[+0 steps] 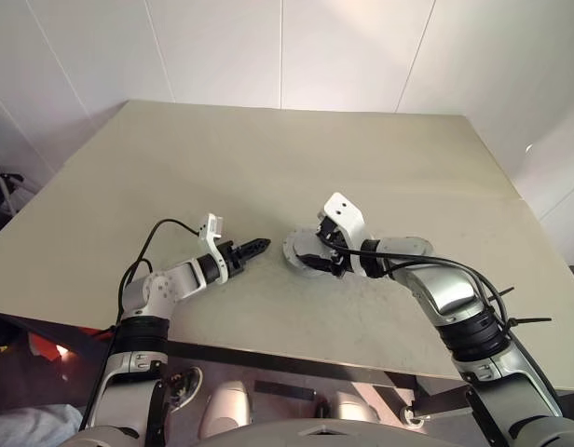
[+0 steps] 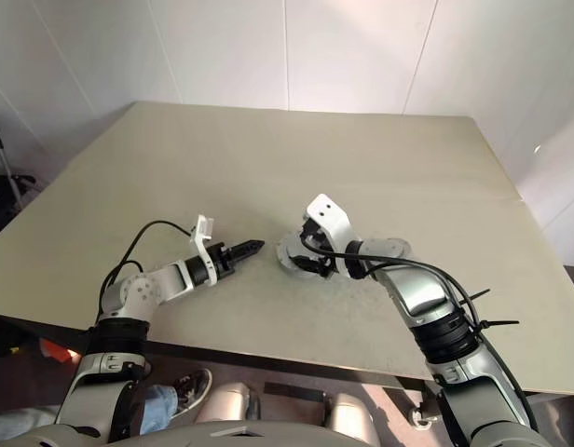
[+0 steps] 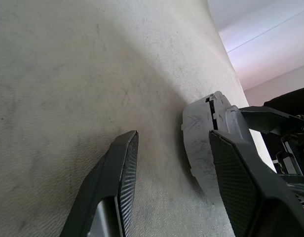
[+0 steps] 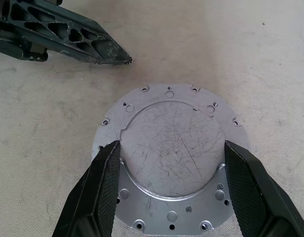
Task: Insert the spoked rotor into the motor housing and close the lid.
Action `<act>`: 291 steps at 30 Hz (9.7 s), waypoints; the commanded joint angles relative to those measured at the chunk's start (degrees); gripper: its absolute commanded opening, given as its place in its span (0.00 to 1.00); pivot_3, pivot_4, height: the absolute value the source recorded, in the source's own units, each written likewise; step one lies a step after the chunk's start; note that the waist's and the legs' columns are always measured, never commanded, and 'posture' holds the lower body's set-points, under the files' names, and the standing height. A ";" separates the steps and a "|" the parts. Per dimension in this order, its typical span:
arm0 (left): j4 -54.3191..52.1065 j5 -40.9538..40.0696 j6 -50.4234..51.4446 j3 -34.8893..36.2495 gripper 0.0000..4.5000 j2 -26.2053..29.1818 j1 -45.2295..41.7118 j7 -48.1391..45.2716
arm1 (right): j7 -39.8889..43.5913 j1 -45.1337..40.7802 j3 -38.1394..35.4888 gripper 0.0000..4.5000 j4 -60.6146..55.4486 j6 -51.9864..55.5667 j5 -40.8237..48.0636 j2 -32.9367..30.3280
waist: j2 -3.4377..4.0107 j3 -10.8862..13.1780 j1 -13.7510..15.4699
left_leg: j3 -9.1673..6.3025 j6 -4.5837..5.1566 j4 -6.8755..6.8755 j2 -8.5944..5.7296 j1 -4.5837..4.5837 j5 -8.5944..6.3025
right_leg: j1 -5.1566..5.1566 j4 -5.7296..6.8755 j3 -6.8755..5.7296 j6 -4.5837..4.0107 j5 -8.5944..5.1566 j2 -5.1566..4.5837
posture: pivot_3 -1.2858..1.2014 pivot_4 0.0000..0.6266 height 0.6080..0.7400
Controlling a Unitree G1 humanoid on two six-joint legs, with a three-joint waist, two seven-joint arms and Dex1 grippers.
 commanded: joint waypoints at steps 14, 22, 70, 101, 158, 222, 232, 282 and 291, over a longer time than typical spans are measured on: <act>-3.64 -2.05 1.44 1.04 0.54 -1.91 -0.46 2.10 | 0.17 1.39 1.24 0.70 4.39 2.45 -0.76 -0.30 | -0.02 -0.01 0.01 | 0.00 0.01 0.00 0.00 0.12 -0.01 | 0.16 -0.01 0.00 0.01 -0.01 0.00 | 0.52 0.00 1.00; -5.67 -3.57 2.82 1.45 0.54 -3.31 -1.34 3.42 | 0.75 2.73 2.57 0.70 6.25 2.07 -1.64 -1.19 | -0.04 -0.02 0.03 | 0.00 0.01 0.00 0.00 0.13 -0.01 | 0.20 -0.02 0.00 0.05 -0.03 0.00 | 0.52 0.00 1.00; 9.62 -1.47 7.93 1.18 0.02 -10.86 -11.99 8.57 | -0.80 4.87 3.77 0.70 14.32 -2.84 -4.24 -0.16 | -0.42 -0.74 -0.22 | 0.03 -0.11 -1.73 -0.15 1.55 0.06 | 1.71 -1.98 -0.07 0.66 -0.30 0.03 | 0.52 0.00 1.00; 15.19 2.14 6.62 0.44 0.00 -10.81 -10.78 12.58 | 5.16 2.85 -6.48 1.00 -9.34 2.47 8.13 -2.61 | -0.17 -1.19 0.05 | 0.01 0.23 -2.65 -0.22 0.71 0.09 | 1.18 -2.79 -0.14 0.47 -0.05 0.14 | 0.52 0.00 1.00; 14.40 1.31 2.40 1.45 0.00 -9.20 -12.05 3.73 | -23.67 2.80 -42.58 1.00 0.89 46.81 31.43 19.14 | 0.19 -0.32 -0.13 | -0.03 -0.50 -1.35 -0.11 0.81 0.06 | 0.94 -0.95 0.08 0.35 -0.41 0.04 | 0.52 0.00 1.00; 10.73 -16.87 3.92 19.32 0.89 -10.74 -11.36 7.40 | -51.15 -27.94 -64.24 0.47 26.66 25.72 45.01 31.24 | 0.33 -0.16 0.15 | 0.00 -0.15 -0.28 0.01 -1.60 0.22 | -1.65 0.22 0.02 0.25 -0.08 0.05 | 0.52 0.00 1.00; 17.56 -22.50 6.75 21.66 0.99 -12.33 -17.25 6.04 | -51.99 -25.84 -60.30 0.47 21.59 31.76 53.22 33.13 | 0.32 -0.14 0.28 | -0.02 -0.17 -0.10 0.04 -1.44 0.23 | -1.44 0.32 0.03 0.26 -0.04 0.06 | 0.52 0.00 1.00; 25.36 -18.95 -0.64 20.90 0.99 -13.00 -20.60 4.39 | -54.04 -19.56 -50.12 0.47 19.10 27.13 59.90 30.68 | 0.29 -0.13 0.52 | -0.08 -0.36 0.06 0.04 -1.48 0.13 | -1.37 0.34 0.02 0.44 0.06 0.06 | 0.52 0.00 1.00; 26.42 -19.23 -0.48 21.65 0.60 -13.01 -20.81 4.73 | -54.47 -19.26 -49.14 0.47 19.34 26.28 60.37 30.44 | 0.28 -0.12 0.55 | -0.08 -0.36 0.09 0.04 -1.48 0.13 | -1.36 0.36 0.02 0.43 0.06 0.05 | 0.52 0.00 1.00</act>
